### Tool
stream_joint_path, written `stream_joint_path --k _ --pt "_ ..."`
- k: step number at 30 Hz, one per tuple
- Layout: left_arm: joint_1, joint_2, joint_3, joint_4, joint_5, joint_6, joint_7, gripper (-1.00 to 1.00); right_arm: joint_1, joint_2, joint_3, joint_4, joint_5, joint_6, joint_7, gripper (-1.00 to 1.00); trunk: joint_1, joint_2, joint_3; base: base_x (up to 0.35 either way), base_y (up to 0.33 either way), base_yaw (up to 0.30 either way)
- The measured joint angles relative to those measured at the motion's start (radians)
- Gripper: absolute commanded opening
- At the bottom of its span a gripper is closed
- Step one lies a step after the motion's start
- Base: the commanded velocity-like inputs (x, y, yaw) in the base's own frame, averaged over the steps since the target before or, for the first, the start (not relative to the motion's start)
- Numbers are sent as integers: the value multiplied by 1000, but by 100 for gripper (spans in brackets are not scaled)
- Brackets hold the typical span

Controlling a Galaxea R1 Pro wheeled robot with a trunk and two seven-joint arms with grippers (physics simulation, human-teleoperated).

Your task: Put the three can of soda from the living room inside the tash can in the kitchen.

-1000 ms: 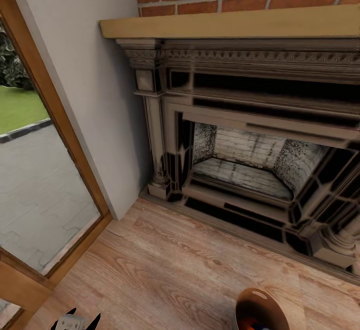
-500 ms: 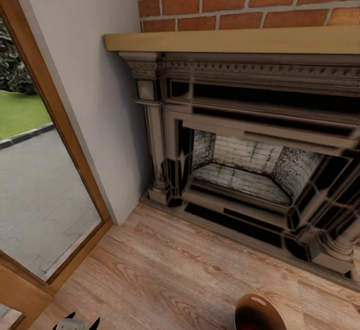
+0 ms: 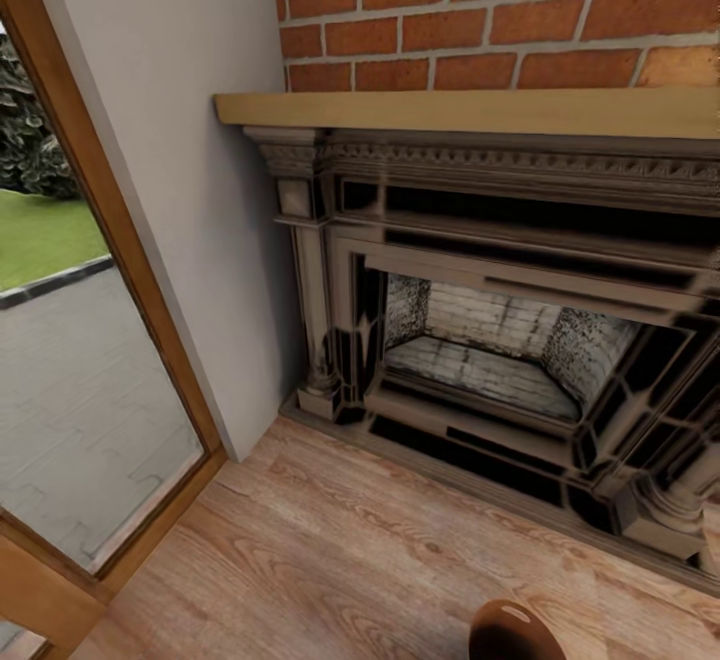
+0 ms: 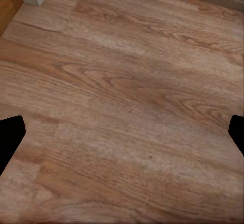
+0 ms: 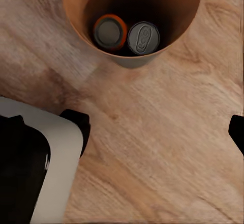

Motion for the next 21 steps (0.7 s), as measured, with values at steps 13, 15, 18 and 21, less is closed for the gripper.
stream_joint_path --k 13,15,18,21 --pt "0 -1 -46 240 0 -183 11 100 0 -34 74 356 21 -42 -543 100 -50 91 61 0 0 0" --pt "0 -1 -48 258 0 -199 12 100 0 -32 82 387 21 -42 -601 100 -57 105 70 0 0 0" --pt "0 -4 -51 310 0 -244 20 100 0 -18 122 430 22 -42 -715 100 -69 126 85 0 0 0" --pt "0 -15 -54 346 0 -276 45 100 0 -3 143 441 21 -40 -750 100 -80 147 99 0 0 0"
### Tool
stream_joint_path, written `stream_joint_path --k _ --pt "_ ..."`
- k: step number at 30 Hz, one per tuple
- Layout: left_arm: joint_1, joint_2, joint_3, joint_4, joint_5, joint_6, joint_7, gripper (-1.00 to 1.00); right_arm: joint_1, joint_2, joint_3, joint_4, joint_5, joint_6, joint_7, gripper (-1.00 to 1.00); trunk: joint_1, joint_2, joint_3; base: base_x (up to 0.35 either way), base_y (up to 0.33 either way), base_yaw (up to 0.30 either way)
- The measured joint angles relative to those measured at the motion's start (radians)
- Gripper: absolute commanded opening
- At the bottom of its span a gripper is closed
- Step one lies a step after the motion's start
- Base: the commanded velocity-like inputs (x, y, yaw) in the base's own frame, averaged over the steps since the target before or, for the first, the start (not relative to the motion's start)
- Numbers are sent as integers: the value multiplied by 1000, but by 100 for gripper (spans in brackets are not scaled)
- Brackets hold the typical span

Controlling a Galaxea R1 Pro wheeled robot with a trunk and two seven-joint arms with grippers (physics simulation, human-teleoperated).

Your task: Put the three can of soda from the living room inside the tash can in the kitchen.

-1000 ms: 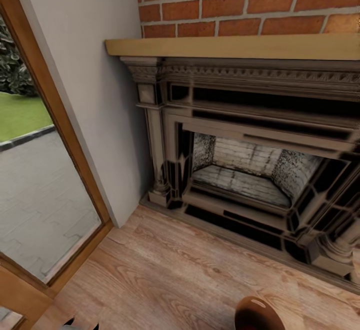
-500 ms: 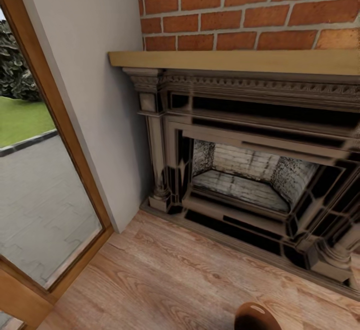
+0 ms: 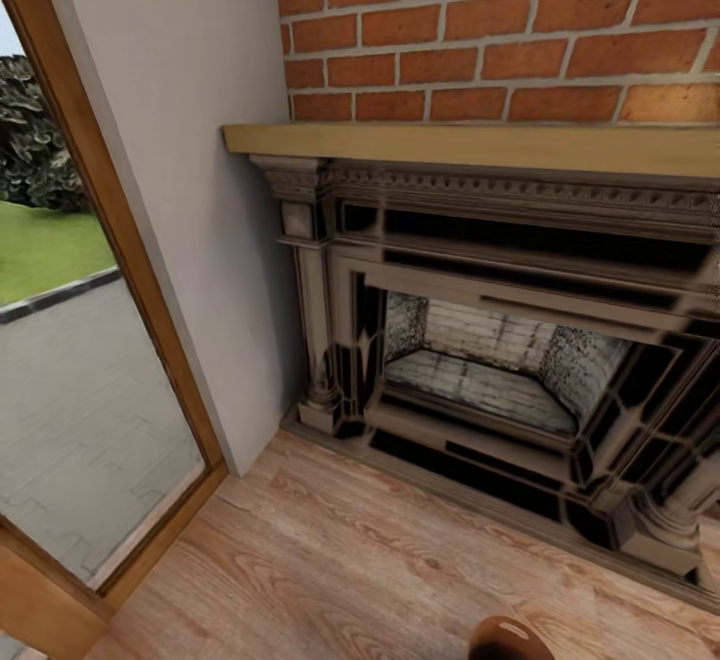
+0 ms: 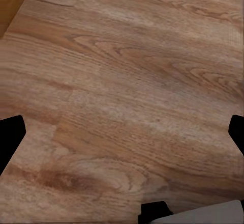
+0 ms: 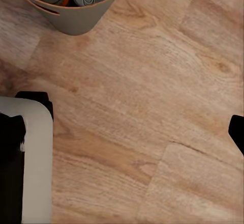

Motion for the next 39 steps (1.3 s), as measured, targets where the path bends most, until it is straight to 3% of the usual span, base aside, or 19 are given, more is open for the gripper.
stream_joint_path --k 5,7,10,11,15,22,24,25,32,39 --pt "0 -57 -49 37 -35 -29 101 100 0 40 20 8 0 3 -29 100 -19 35 23 0 0 0" --pt "0 -79 -79 45 -68 -33 188 100 0 62 32 9 1 5 -35 100 -27 49 33 0 0 0" --pt "0 -91 -102 49 -116 -35 287 100 -1 78 37 10 0 9 -42 100 -38 70 47 0 0 0" --pt "0 -95 -113 51 -151 -34 350 100 -2 85 40 11 0 18 -62 100 -42 77 52 0 0 0" --pt "0 -103 -123 53 -196 -30 428 100 -4 110 46 11 1 57 -115 100 -57 105 70 0 0 0" --pt "0 -118 -128 54 -218 -18 472 100 -10 137 72 11 7 107 -159 100 -84 154 102 0 0 0" --pt "0 -122 -128 60 -220 4 477 100 -12 140 76 11 9 112 -163 100 -92 168 111 0 0 0" --pt "0 -136 -130 83 -223 47 481 100 -13 143 80 12 11 116 -167 100 -96 175 116 0 0 0" --pt "0 -169 -128 119 -221 92 484 100 -14 144 84 12 11 120 -170 100 -123 224 148 0 0 0" --pt "0 -179 -125 128 -220 108 484 100 -14 143 85 18 11 121 -171 100 -149 273 180 0 0 0"
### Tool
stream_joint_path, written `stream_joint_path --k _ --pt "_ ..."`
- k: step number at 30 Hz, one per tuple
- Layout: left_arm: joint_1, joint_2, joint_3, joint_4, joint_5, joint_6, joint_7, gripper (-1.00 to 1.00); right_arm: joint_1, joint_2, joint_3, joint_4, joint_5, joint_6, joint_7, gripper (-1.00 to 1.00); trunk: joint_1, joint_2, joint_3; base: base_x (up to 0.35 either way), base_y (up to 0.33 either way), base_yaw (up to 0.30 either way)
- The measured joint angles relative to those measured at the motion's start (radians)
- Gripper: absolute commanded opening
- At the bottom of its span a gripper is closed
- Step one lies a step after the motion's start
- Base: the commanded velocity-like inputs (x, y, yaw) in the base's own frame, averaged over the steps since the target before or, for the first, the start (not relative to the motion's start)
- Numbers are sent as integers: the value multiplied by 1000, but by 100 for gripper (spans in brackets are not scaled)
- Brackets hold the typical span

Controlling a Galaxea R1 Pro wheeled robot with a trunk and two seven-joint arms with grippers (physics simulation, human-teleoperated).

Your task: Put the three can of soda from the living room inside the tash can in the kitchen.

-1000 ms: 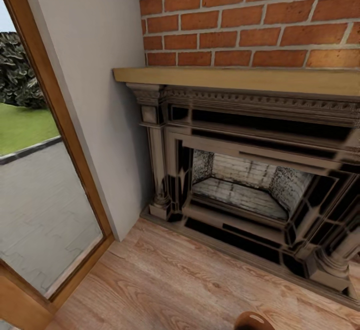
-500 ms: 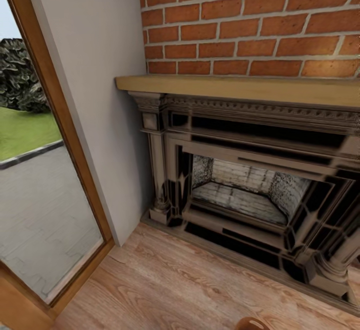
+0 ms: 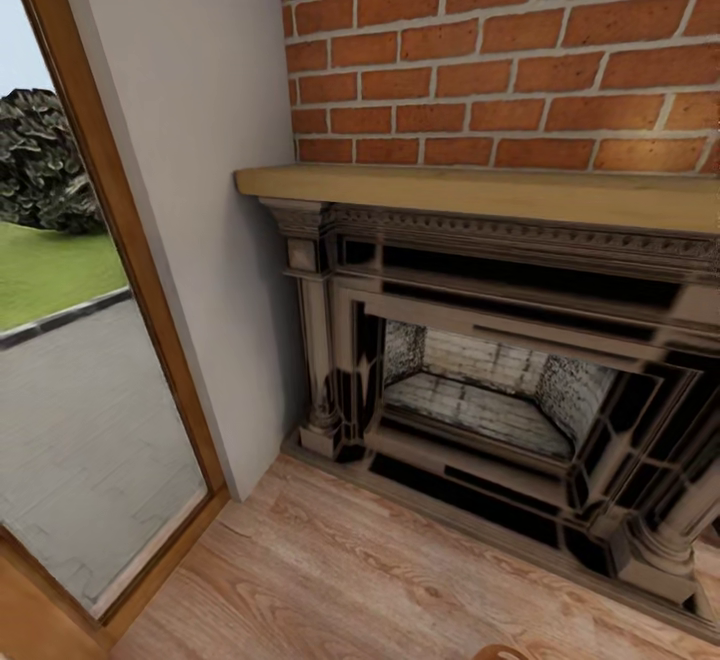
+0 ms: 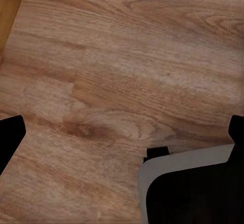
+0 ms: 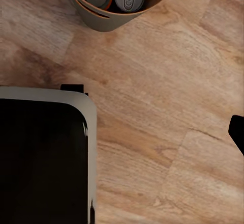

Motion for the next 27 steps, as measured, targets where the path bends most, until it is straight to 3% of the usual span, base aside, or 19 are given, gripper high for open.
stream_joint_path --k 10,17,27 --pt "3 -4 7 59 3 19 0 100 0 0 0 2 -1 0 0 100 -38 70 46 0 0 0" --pt "40 0 21 70 11 60 -5 100 0 -3 0 3 -2 0 0 100 -65 119 77 0 0 0" --pt "53 1 41 70 35 65 -9 100 1 -7 -2 10 -2 -1 0 100 -104 189 123 0 0 0"
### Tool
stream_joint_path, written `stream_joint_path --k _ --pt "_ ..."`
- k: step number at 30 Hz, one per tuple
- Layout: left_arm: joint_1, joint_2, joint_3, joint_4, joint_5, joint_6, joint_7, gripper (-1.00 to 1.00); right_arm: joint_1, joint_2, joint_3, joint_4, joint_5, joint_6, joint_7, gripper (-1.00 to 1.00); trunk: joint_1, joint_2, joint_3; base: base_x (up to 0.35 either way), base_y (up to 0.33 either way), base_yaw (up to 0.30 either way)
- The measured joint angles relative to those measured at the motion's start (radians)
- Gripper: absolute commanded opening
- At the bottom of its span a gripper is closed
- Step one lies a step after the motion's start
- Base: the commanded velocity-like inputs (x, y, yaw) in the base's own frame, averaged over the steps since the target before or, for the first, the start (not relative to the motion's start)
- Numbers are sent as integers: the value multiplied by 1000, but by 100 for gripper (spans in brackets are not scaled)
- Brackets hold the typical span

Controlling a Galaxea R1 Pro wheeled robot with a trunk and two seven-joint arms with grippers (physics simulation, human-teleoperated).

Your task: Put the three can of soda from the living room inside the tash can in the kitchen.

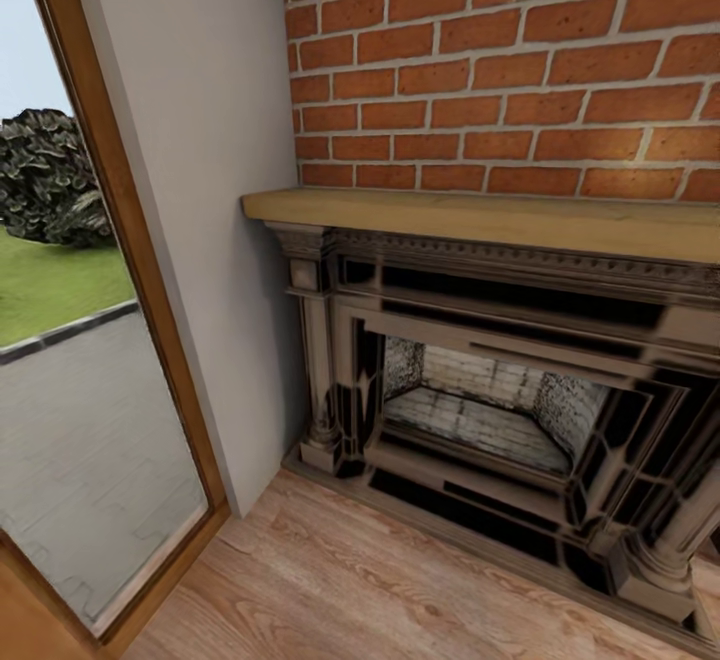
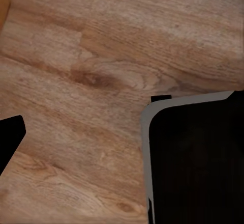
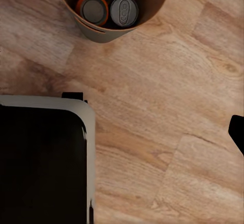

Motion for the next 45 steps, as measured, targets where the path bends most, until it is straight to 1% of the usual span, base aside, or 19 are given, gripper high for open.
stream_joint_path --k 4,5,7,9,15,16,17,23,35,45 --pt "1 2 1 0 3 0 -1 100 0 -8 -1 17 0 -1 0 100 -15 28 19 0 0 0" --pt "1 4 1 1 4 -1 -2 100 0 -15 -1 26 -1 -2 0 100 -19 35 23 0 0 0" --pt "1 4 1 1 4 -1 -3 100 2 -22 -1 31 -2 -4 0 100 -27 49 31 0 0 0" --pt "1 5 0 1 4 -1 -5 100 4 -37 -2 37 -4 -6 0 100 -34 63 38 0 0 0" --pt "1 5 0 1 4 -1 -14 100 9 -62 -3 67 -4 -8 0 100 -57 105 58 0 0 0" --pt "2 5 0 0 4 -1 -19 100 11 -74 -5 75 -7 -10 0 100 -61 112 61 0 0 0" --pt "2 5 0 1 4 -1 -20 100 11 -76 -4 77 -8 -10 0 100 -65 119 64 0 0 0" --pt "2 5 0 0 5 -1 -23 100 12 -84 -4 81 -11 -11 0 100 -88 161 83 0 0 0" --pt "18 6 1 0 6 -2 -24 100 13 -85 -4 83 -12 -12 0 100 -134 245 121 0 0 0" --pt "25 8 12 0 7 -3 -30 100 13 -84 -4 84 -11 -12 0 100 -172 315 152 0 0 0"
